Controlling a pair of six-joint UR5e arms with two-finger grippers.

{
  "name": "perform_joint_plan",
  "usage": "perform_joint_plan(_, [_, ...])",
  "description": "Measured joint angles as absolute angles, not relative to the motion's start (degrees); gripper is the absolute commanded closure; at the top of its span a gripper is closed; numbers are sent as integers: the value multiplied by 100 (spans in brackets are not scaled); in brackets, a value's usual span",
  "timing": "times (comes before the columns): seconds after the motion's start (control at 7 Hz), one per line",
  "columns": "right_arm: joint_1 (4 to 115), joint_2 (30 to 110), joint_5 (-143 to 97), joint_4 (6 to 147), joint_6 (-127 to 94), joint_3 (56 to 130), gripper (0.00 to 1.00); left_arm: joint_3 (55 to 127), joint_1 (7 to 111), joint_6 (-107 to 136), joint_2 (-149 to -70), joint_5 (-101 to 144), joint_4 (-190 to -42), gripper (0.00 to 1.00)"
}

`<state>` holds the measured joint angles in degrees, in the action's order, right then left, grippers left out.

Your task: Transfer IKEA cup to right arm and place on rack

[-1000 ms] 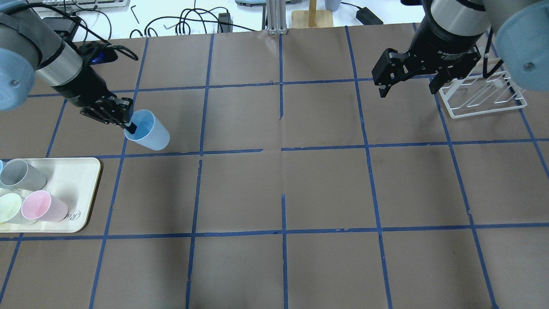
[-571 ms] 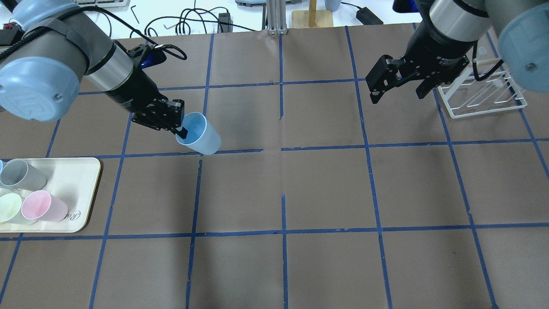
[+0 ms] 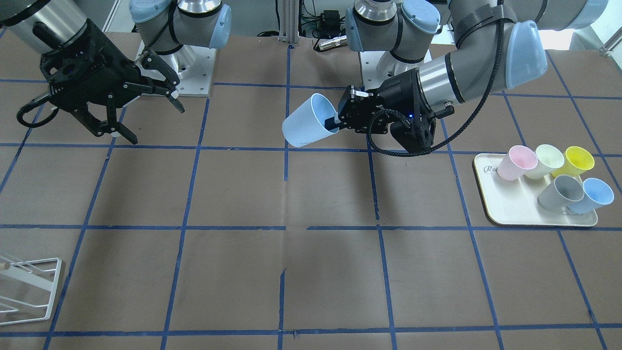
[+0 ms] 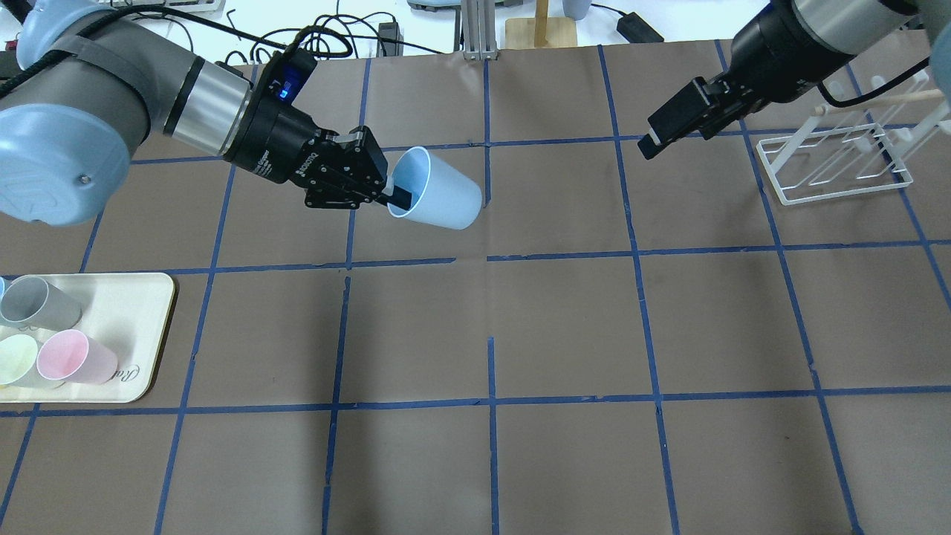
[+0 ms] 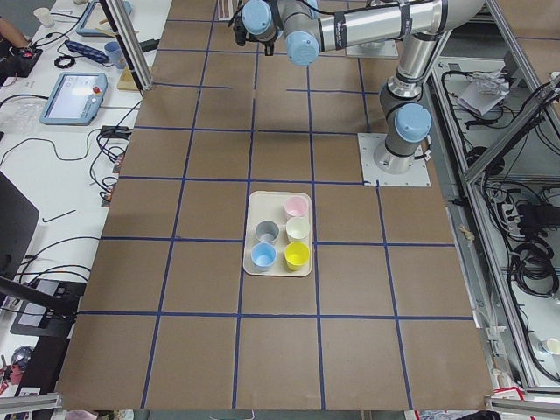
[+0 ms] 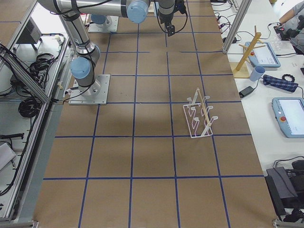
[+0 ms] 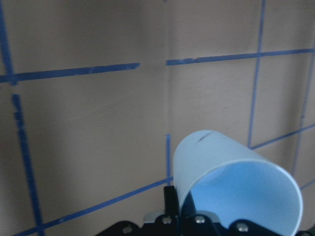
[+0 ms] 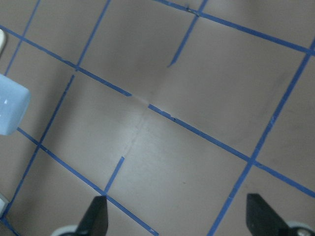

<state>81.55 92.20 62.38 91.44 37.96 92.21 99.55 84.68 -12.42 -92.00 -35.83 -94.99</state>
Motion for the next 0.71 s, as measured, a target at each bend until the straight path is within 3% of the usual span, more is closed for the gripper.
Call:
perform_joint_plan(0.29, [8071,9222,5114,9013,4330,9223,0,10180,8458,-1238,-9180,-1787,-9958,100])
perform_joint_plan(0.71, [7476,9244,4180,7619,4030,8964,0,11152,8474,-1338,-9131,58,-10012,100])
